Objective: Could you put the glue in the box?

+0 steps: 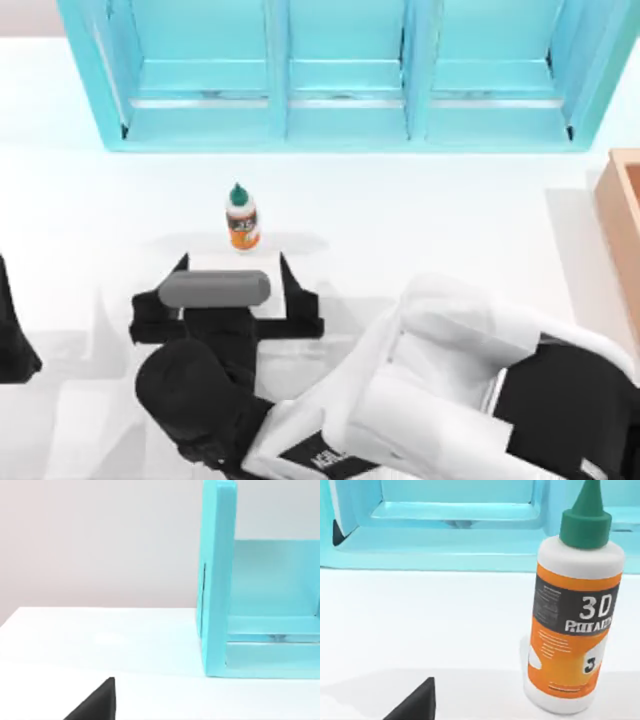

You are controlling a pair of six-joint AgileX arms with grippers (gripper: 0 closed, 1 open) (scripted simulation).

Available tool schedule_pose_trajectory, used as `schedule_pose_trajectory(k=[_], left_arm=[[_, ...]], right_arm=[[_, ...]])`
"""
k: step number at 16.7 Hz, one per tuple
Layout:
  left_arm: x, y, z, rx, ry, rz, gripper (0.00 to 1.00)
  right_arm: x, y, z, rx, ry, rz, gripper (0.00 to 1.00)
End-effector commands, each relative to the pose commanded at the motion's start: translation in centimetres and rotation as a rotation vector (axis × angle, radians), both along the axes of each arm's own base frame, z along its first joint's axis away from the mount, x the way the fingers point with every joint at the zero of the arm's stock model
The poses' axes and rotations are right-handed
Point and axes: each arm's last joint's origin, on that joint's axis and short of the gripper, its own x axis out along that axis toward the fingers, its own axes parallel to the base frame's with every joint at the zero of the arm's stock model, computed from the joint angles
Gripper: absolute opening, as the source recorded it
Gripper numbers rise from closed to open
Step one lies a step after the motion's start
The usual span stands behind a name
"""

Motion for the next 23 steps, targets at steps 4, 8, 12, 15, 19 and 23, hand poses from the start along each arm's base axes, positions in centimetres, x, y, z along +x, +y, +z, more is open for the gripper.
schedule_pose_trajectory(k=[4,8,12,15,19,23], left_arm=[[0.0,0.0,0.0,0.0,0.0,0.0,1.0],[0.0,0.0,0.0,0.0,0.0,0.0,1.0],[0.0,0.0,0.0,0.0,0.0,0.0,1.0],[0.0,0.0,0.0,0.0,0.0,0.0,1.0],[0.0,0.0,0.0,0.0,0.0,0.0,1.0],[0.0,0.0,0.0,0.0,0.0,0.0,1.0]], right_arm=[[4.6,0.1,-0.5,0.0,-0.001,0.0,1.0],[7.7,-0.3,-0.9,-0.001,-0.002,0.0,1.0],[7.8,-0.3,-0.9,-0.001,-0.002,0.0,1.0],[7.8,-0.3,-0.9,-0.001,-0.002,0.0,0.77],[7.8,-0.3,-0.9,-0.001,-0.002,0.0,0.47],[7.8,-0.3,-0.9,-0.001,-0.002,0.0,0.17]])
